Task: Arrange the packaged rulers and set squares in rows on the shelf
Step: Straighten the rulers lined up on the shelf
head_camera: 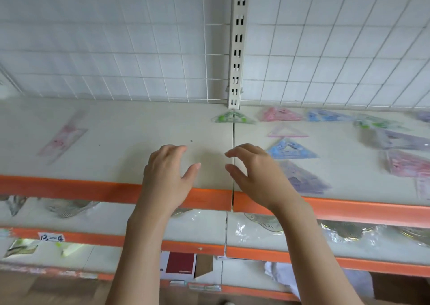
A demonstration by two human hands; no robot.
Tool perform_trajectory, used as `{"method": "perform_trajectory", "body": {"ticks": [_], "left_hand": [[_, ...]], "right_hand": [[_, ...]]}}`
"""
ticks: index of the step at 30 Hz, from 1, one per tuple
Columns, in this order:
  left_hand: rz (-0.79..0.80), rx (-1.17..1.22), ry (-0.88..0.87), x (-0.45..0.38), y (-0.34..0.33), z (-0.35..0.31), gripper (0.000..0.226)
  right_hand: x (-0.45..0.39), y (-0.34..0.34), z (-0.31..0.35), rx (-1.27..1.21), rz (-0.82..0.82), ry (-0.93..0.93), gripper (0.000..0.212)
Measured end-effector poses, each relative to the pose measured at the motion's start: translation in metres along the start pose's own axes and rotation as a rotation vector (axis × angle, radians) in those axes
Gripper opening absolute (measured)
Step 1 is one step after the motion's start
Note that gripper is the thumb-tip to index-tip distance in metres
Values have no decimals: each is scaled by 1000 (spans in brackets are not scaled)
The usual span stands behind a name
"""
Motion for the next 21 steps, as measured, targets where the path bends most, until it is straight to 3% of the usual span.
{"method": "perform_trajectory", "body": {"ticks": [8, 14, 21], "left_hand": [[-32, 35, 95, -14, 3, 41, 50], [-93, 49, 199, -34, 24, 104, 50], [-88, -29, 190, -69, 54, 188, 49]], "right_hand": [[-38, -40, 10, 42, 91, 23, 31], [-78, -78, 46, 57, 138, 92, 30], [-121, -127, 84, 37, 111, 49, 31]]}}
Point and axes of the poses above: each hand's wrist, its own x-axis away from the middle knuckle, its own y-axis out of the back of the hand, z = x × y, the point moved 9 cm from there along -x, towards the middle knuckle, and after that the axes turned 8 degrees about -x, right-handed, at the moved point
